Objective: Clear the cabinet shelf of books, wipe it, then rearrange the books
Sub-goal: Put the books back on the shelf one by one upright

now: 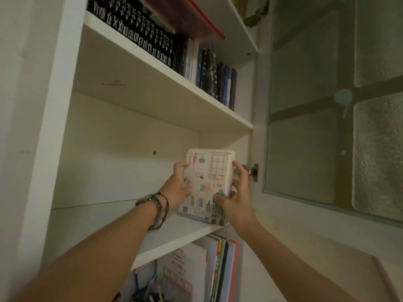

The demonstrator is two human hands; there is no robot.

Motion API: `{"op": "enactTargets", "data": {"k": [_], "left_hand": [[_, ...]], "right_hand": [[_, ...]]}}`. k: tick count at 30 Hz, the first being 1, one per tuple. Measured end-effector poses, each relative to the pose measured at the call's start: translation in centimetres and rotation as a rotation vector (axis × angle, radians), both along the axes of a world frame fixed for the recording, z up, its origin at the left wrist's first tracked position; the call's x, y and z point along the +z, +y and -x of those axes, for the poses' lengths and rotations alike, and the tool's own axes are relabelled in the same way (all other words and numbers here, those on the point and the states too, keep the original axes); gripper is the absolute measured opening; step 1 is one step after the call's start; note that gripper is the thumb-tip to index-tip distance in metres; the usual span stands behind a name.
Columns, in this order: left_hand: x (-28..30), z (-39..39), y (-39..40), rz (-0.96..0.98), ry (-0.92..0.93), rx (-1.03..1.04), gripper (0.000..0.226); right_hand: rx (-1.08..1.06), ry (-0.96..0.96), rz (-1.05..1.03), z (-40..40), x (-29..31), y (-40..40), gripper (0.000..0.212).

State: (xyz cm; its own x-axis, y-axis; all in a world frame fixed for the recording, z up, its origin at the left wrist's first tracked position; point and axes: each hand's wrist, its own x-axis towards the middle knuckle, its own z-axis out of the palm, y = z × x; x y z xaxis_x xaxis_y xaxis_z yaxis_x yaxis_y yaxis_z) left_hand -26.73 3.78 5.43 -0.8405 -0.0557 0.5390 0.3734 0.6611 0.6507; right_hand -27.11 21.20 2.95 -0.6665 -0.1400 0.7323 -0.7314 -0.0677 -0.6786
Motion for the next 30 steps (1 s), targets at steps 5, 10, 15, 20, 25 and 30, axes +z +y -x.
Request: {"op": "enactTargets", "data": {"k": [5,10,15,20,25,30], "left_hand": [[-1.5,1.4,0.0,0.111,-0.016,0.074,0.075],[-2.5,2.2,-0.2,0.252,-0.076,0.107,0.063],[-2.8,2.3,-0.3,0.333,-0.106,0.076,0.05],[-3.3,2.2,0.0,0.417,-0.139,0.046,0.051],[-3.4,2.1,0.0,0.45,-0.153,0.05,0.052],[-3.5,2.1,0.0,0.46,-0.161,0.051,0.044]], "right_hand": [[-0.024,0.017,-0.012,2.5,-0.1,-0.9,0.085],[-0.089,0.0,-0.078,5.6,0.1,-1.9,0.084],[-0.296,0.002,-0.224,9.0,0.2,-3.4,0.089],[-0.424,-0.025,-0.295,11.6,0.8,-4.6,0.091],[-0.397,-0.069,-0.255,13.7,1.0,-5.0,0.091],[-0.346,-0.064,-0.225,15.6,1.0,-5.3,0.091]]}}
